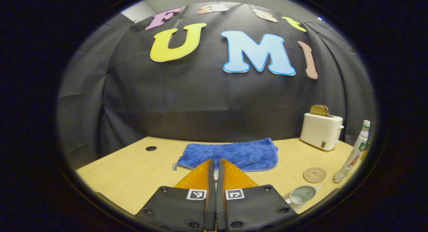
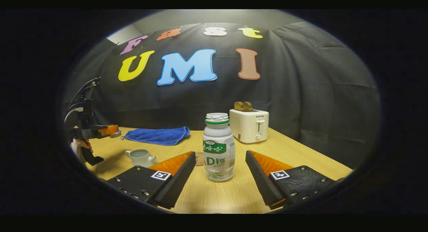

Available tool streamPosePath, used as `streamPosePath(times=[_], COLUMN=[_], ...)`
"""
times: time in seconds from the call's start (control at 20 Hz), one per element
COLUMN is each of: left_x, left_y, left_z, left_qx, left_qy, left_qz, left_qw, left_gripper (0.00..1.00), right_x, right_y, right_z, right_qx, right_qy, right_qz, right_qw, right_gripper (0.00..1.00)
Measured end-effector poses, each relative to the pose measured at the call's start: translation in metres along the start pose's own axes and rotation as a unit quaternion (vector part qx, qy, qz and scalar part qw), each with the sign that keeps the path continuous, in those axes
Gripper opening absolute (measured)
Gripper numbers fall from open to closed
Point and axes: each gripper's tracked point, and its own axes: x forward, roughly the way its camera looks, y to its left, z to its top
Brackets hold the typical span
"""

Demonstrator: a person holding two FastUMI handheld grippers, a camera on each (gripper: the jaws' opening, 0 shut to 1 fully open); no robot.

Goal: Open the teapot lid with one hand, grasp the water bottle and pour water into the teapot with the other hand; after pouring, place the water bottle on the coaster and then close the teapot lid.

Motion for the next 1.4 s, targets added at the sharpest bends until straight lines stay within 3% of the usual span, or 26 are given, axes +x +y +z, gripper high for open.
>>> streamPosePath(times=[0.1, 0.4, 0.55, 0.6, 0.85, 1.05, 1.15, 1.2, 1.4], left_x=[0.000, 0.003, 0.004, 0.003, 0.006, 0.007, 0.007, 0.006, 0.006], left_y=[0.012, 0.032, 0.042, 0.044, 0.050, 0.051, 0.051, 0.051, 0.051], left_z=[-0.003, -0.015, -0.014, -0.015, -0.018, -0.023, -0.023, -0.024, -0.026], left_qx=[0.004, 0.008, 0.005, 0.002, 0.001, -0.003, -0.007, -0.008, -0.013], left_qy=[0.001, 0.010, 0.010, 0.009, 0.012, 0.017, 0.019, 0.020, 0.022], left_qz=[0.012, 0.034, 0.043, 0.044, 0.051, 0.050, 0.048, 0.048, 0.046], left_qw=[1.000, 0.999, 0.999, 0.999, 0.999, 0.999, 0.999, 0.999, 0.999], left_gripper=[0.10, 0.07, 0.10, 0.06, 0.06, 0.10, 0.06, 0.10, 0.10], right_x=[0.009, 0.031, 0.041, 0.043, 0.047, 0.047, 0.047, 0.047, 0.051], right_y=[-0.002, -0.003, -0.001, 0.001, 0.002, 0.005, 0.006, 0.005, 0.007], right_z=[-0.001, -0.014, -0.022, -0.026, -0.032, -0.025, -0.016, -0.009, 0.010], right_qx=[-0.006, -0.006, -0.014, -0.016, -0.037, -0.110, -0.166, -0.198, -0.317], right_qy=[0.003, 0.027, 0.038, 0.042, 0.056, 0.053, 0.042, 0.034, 0.012], right_qz=[0.002, 0.016, 0.018, 0.017, 0.011, 0.000, -0.012, -0.020, -0.043], right_qw=[1.000, 0.999, 0.999, 0.999, 0.998, 0.992, 0.985, 0.979, 0.948], right_gripper=[0.92, 0.92, 0.92, 0.92, 0.75, 0.74, 0.74, 0.74, 0.74])
